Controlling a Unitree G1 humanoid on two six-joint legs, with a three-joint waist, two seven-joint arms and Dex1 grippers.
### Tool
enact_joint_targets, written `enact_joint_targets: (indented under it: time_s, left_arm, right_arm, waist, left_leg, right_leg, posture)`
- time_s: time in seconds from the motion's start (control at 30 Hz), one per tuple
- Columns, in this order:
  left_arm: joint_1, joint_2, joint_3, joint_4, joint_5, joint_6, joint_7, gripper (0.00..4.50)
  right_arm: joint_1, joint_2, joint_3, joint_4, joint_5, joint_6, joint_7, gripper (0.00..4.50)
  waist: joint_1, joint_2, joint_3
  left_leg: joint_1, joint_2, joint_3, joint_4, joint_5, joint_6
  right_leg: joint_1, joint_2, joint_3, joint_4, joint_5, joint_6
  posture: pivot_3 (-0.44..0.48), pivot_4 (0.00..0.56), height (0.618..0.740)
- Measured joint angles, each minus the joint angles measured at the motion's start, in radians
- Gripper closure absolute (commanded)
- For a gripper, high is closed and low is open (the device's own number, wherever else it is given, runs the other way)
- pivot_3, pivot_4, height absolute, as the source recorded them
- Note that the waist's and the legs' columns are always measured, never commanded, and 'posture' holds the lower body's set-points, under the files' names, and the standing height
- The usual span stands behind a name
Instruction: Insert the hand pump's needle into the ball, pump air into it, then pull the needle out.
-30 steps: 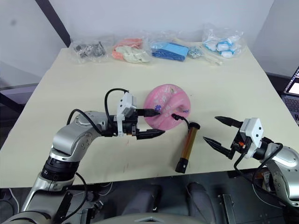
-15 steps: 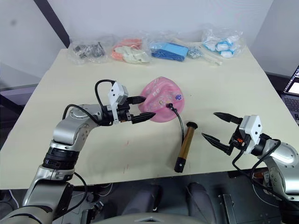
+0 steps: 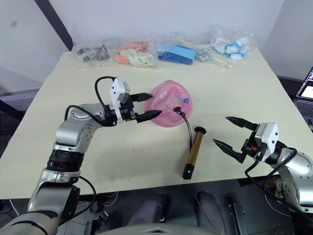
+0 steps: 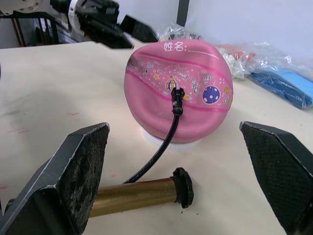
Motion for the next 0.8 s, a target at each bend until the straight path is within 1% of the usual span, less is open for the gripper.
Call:
enact_joint_targets:
  time_s: [0.17, 0.23, 0.3, 0.4, 0.5, 0.53, 0.67, 0.8]
  left_arm:
    - [0.004, 0.011, 0.021, -0.021, -0.03, 0.011, -0.021, 0.04]
    - [0.017, 0.03, 0.023, -0.068, -0.055, 0.039, -0.035, 0.04]
    - [0.056, 0.057, 0.024, -0.151, -0.092, 0.086, -0.051, 0.04]
    - [0.117, 0.07, 0.014, -0.245, -0.135, 0.146, -0.064, 0.04]
    - [0.14, 0.083, 0.001, -0.303, -0.153, 0.192, -0.058, 0.04]
    - [0.148, 0.091, -0.012, -0.329, -0.154, 0.21, -0.054, 0.04]
    - [0.186, 0.095, -0.094, -0.402, -0.146, 0.279, -0.017, 0.04]
    - [0.202, 0.073, -0.165, -0.422, -0.13, 0.33, 0.041, 0.04]
  right_arm:
    - [0.0, 0.003, 0.0, 0.001, 0.009, -0.003, 0.009, 0.0]
    - [-0.001, 0.001, 0.0, 0.005, 0.015, -0.004, 0.021, 0.0]
    - [0.001, -0.01, -0.003, 0.018, 0.021, -0.004, 0.043, 0.0]
    - [0.009, -0.022, -0.019, 0.025, 0.032, -0.004, 0.067, 0.0]
    - [0.011, -0.027, -0.028, 0.025, 0.051, 0.0, 0.087, 0.0]
    - [0.017, -0.032, -0.03, 0.025, 0.057, 0.002, 0.096, 0.0]
    - [0.031, -0.049, -0.036, 0.027, 0.071, 0.003, 0.135, 0.0]
    - [0.037, -0.067, -0.042, 0.044, 0.088, 0.005, 0.168, 0.0]
  waist:
    - [-0.002, 0.0, 0.0]
    - [-0.002, 0.0, 0.0]
    - [-0.003, 0.0, 0.0]
    - [-0.004, 0.0, 0.0]
    - [-0.002, -0.001, 0.0]
    - [-0.002, 0.0, 0.0]
    - [-0.001, 0.0, 0.0]
    - [-0.001, 0.0, 0.0]
  left_leg:
    - [0.0, 0.0, 0.002, 0.0, 0.0, 0.001]
    - [0.001, 0.0, 0.003, 0.0, -0.001, 0.001]
    - [0.002, 0.001, 0.006, 0.0, -0.002, 0.003]
    - [0.002, 0.001, 0.009, 0.0, -0.003, 0.005]
    - [0.003, 0.002, 0.009, 0.0, -0.004, 0.006]
    - [0.004, 0.002, 0.01, 0.0, -0.005, 0.009]
    - [0.004, 0.002, 0.011, 0.0, -0.006, 0.009]
    - [0.005, 0.002, 0.011, 0.0, -0.006, 0.009]
  right_leg:
    - [0.0, 0.0, 0.002, 0.0, 0.0, 0.0]
    - [0.0, 0.0, 0.003, 0.0, 0.0, 0.0]
    - [0.0, 0.0, 0.005, 0.0, 0.0, 0.0]
    - [0.0, 0.0, 0.008, 0.0, 0.0, 0.0]
    - [0.0, 0.0, 0.008, 0.0, 0.0, 0.001]
    - [0.0, 0.0, 0.009, 0.0, 0.0, 0.001]
    - [0.001, 0.0, 0.009, 0.0, 0.001, 0.002]
    - [0.001, 0.001, 0.01, 0.0, 0.001, 0.002]
  posture:
    - [0.0, 0.15, 0.74]
    - [0.0, 0.15, 0.74]
    - [0.0, 0.15, 0.74]
    - [0.0, 0.15, 0.74]
    - [0.0, 0.15, 0.74]
    - [0.0, 0.15, 0.74]
    - [0.0, 0.15, 0.74]
    - [0.0, 0.15, 0.74]
